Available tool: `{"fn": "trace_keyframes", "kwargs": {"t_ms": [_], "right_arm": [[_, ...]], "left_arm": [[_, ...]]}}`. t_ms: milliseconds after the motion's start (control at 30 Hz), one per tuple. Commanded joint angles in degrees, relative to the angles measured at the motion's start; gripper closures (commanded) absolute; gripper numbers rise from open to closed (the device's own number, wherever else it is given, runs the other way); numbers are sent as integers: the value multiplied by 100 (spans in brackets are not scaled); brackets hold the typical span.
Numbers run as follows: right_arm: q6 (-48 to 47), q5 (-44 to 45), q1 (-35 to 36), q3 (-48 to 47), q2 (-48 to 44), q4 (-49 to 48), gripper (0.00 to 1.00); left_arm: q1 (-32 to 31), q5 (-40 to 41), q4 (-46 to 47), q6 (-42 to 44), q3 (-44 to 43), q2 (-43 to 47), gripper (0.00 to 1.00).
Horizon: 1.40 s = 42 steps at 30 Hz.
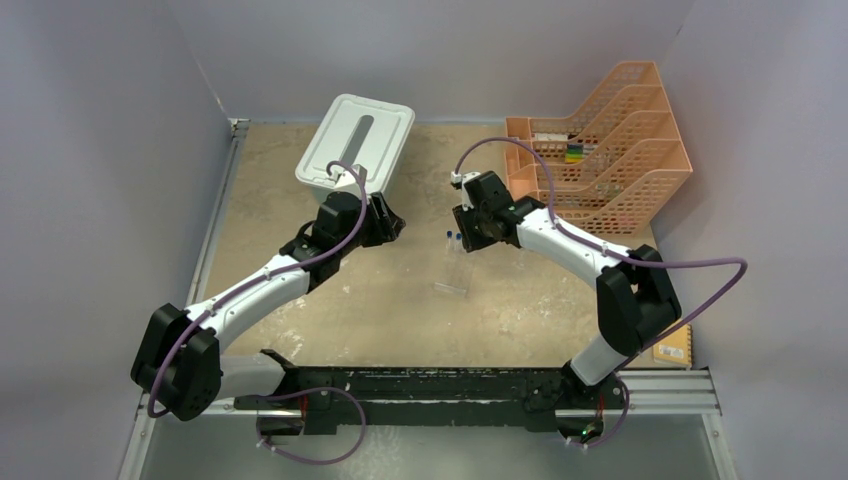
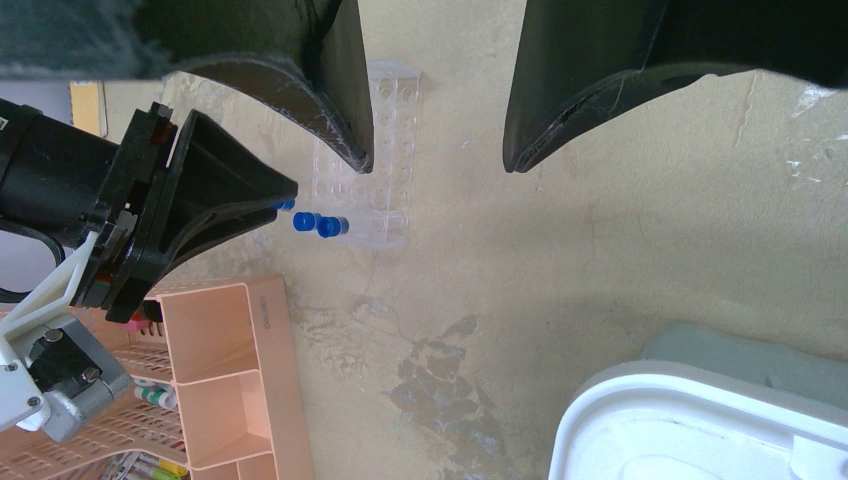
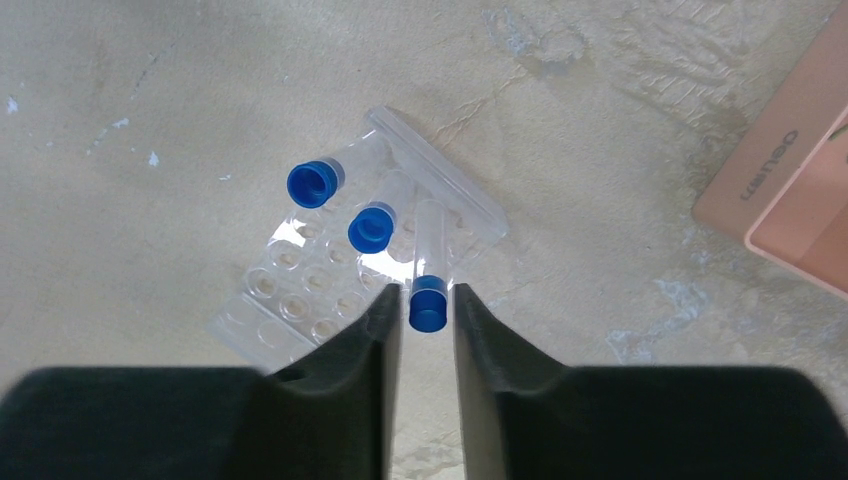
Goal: Organize the chemistry lab equipment
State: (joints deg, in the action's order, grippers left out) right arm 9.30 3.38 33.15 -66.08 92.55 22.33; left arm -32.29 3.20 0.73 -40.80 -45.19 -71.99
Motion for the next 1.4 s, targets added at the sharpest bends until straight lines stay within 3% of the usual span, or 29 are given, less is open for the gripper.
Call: {"fn": "trace_keyframes", "kwargs": {"t_ms": [0, 67, 133, 333, 667, 900, 1367], "right_arm": [[102, 109, -9, -92, -195, -143, 55], [114, 61, -18, 96, -416, -252, 46], [116, -60, -39, 319, -562, -383, 44], [23, -307, -63, 660, -455, -496, 68], [-124, -168, -63, 423, -111, -658, 85], [-168, -163, -63, 145, 25, -522, 90], [-337, -155, -63, -51, 152, -579, 90]], "left_arm": [[39, -37, 279, 132, -8, 88, 51], [39, -31, 287, 132, -13, 88, 51], [39, -39, 287, 141, -16, 84, 51], [39, -58, 309, 149, -18, 45, 51], [47, -49, 296, 153, -31, 53, 51], [49, -26, 270, 146, -12, 88, 51], [52, -24, 271, 168, 3, 87, 51]]}}
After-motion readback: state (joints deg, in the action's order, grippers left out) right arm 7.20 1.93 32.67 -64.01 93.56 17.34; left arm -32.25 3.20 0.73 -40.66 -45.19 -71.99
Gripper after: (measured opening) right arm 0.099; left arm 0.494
